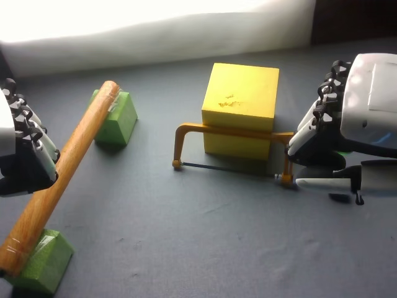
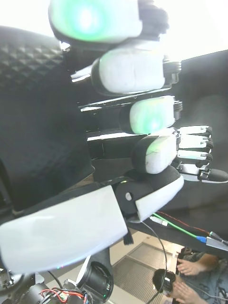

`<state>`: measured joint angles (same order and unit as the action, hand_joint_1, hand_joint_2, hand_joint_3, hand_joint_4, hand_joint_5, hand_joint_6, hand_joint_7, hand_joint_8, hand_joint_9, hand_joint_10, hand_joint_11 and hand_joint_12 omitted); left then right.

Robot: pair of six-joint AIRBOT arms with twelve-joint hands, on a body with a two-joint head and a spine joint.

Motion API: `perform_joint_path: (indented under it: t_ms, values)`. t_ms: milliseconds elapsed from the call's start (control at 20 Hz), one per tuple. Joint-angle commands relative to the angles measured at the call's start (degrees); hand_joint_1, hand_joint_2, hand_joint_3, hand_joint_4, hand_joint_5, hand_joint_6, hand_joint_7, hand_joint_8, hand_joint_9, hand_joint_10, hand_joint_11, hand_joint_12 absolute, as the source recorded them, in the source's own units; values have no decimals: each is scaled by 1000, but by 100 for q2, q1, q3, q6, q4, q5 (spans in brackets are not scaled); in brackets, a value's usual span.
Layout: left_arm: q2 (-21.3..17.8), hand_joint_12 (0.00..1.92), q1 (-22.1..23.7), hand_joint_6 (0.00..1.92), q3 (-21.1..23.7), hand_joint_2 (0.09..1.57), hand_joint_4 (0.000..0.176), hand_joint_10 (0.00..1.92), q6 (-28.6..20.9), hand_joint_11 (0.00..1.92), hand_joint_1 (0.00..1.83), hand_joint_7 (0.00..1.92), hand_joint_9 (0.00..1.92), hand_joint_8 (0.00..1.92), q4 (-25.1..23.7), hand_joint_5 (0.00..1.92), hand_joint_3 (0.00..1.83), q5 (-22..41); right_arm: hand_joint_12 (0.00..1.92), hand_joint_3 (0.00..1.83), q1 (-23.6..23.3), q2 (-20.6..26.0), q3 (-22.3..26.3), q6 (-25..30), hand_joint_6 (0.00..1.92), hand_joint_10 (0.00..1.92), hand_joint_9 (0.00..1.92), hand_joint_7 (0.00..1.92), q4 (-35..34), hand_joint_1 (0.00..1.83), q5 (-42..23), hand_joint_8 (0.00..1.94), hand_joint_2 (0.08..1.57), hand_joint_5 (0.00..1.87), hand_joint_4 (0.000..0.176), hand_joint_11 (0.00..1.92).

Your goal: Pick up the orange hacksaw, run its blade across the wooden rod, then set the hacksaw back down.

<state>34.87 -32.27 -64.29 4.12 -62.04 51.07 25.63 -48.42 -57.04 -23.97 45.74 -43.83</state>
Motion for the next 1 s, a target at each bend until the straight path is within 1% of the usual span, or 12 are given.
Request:
perform_joint_path:
  t_ms: [0, 150, 200, 250, 350, 400, 550, 650, 700, 800, 850, 950]
  values:
    - [-32, 503, 37, 59, -50, 1095, 0, 76, 13, 0, 0, 88, 106, 49, 358, 111, 107, 320, 528, 132, -27, 35, 0, -17, 32, 56, 99, 79, -295, 222, -564, 38, 1003, 50, 0, 0]
    - [-51, 503, 28, 59, -86, 1095, 0, 76, 13, 0, 0, 88, 106, 49, 562, 111, 107, 246, 528, 132, -22, 66, 1, 77, 32, 56, 99, 79, -295, 222, -558, 38, 1003, 50, 0, 0]
    - [-49, 470, 23, 7, -107, 1138, 0, 20, 13, 0, 0, 99, 128, 6, 574, 121, 15, 239, 531, 18, -18, 73, 1, 77, 8, 13, 126, 108, -299, 237, -569, 7, 1046, 79, 0, 0]
    - [-48, 465, 17, 10, -116, 1143, 0, 20, 13, 0, 0, 107, 142, 7, 588, 135, 12, 230, 576, 5, -18, 73, 1, 75, 4, 5, 136, 122, -303, 235, -572, 3, 1047, 98, 0, 0]
    - [-50, 379, 12, 3, -121, 1151, 0, 7, 13, 0, 0, 107, 134, 2, 589, 134, 5, 223, 514, 2, -7, 71, 2, 74, 7, 4, 115, 117, -349, 226, -602, 5, 1052, 112, 0, 0]
    - [-52, 347, 12, 2, -114, 1148, 0, 5, 13, 0, 0, 111, 137, 2, 681, 135, 2, 207, 450, 5, -6, 70, 3, 101, 2, 2, 90, 98, -359, 193, -610, 2, 1065, 97, 0, 0]
    - [-78, 336, 8, 1, -96, 1153, 0, 0, 13, 0, 0, 92, 125, 0, 806, 130, 3, 159, 352, 4, -2, 95, 15, 297, 1, 1, 73, 90, -402, 181, -592, 1, 1083, 86, 0, 0]
    - [-107, 260, 0, 3, -103, 1150, 0, 1, 13, 0, 0, 82, 109, 1, 908, 113, 0, 176, 361, 4, 85, 203, 120, 419, 0, 2, 77, 92, -798, 165, -506, 1, 1088, 85, 0, 0]
    - [-133, 247, 4, 6, -111, 1151, 0, 1, 13, 0, 0, 81, 106, 2, 940, 114, 1, 224, 358, 5, 155, 280, 223, 415, 0, 0, 73, 85, -1131, 143, -435, 0, 1092, 79, 0, 0]
    - [-187, 278, 32, 4, -135, 1152, 0, 3, 9, 0, 0, 84, 115, 1, 945, 116, 1, 372, 348, 0, 182, 422, 460, 169, 0, 0, 66, 78, -1810, 200, -264, 0, 1079, 72, 0, 0]
    - [-203, 264, 32, 3, -166, 1153, 0, 1, 7, 0, 0, 84, 110, 1, 944, 116, 1, 401, 381, 0, 201, 504, 584, 0, 1, 3, 76, 85, -2198, 273, -180, 2, 1050, 75, 0, 0]
    - [-185, 294, 38, 3, -254, 1152, 0, 1, -38, 0, 0, 87, 114, 0, 939, 124, 0, 666, 408, 0, 225, 610, 663, 35, 1, 4, 86, 90, -2631, 341, -15, 2, 1025, 78, 0, 0]
